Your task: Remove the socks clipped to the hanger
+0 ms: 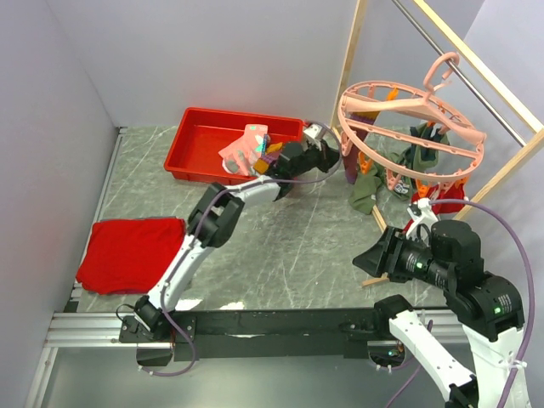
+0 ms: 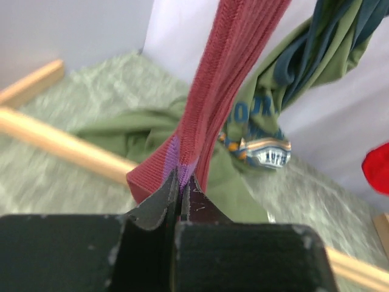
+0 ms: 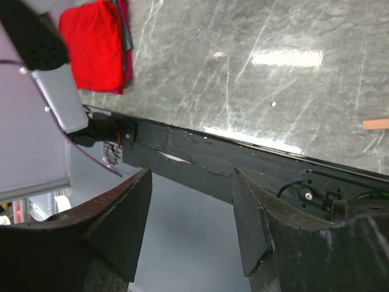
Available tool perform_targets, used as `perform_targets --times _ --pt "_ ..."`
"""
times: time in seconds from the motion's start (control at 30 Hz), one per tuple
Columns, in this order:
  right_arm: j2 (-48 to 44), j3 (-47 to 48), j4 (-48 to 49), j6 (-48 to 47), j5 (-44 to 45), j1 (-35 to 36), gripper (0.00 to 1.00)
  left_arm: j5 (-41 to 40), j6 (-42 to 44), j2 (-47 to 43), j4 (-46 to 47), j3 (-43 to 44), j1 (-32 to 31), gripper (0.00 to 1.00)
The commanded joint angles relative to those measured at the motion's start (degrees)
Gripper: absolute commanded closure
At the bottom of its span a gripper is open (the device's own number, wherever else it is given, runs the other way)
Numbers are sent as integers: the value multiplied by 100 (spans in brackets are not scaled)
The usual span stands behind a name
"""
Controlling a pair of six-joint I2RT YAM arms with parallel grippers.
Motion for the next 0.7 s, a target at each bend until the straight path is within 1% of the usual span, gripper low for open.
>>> perform_targets --times 0.0,0.03,0.07,0.17,0.37,0.5,0.53,0.57,0.67 --pt "-122 39 408 126 -40 -22 38 102 144 -1532 -165 -956 49 99" --pt "-131 13 461 117 -40 -22 38 147 135 -1952 -280 -1149 58 99" --pt "-139 -14 593 108 -40 -22 38 208 92 -2183 -368 -1525 58 99" --pt "-201 -145 917 82 -110 -13 38 568 -31 -2983 -790 -2072 67 99" --pt "-438 -672 1498 -137 -172 -13 38 1122 -488 -4328 -1748 -2854 6 99" --pt "-500 -963 1910 -182 -285 -22 38 948 -314 -5259 -2381 -3400 -187 99" --pt "-509 -1007 1999 -173 -312 -22 38 904 -287 -5618 -2486 -3505 -275 99" --pt "-500 -1016 2139 -173 -356 -22 38 851 -269 -5787 -2731 -3672 -311 99" --pt "-474 -981 2351 -164 -479 -22 38 807 -365 -6385 -3022 -3945 -477 99"
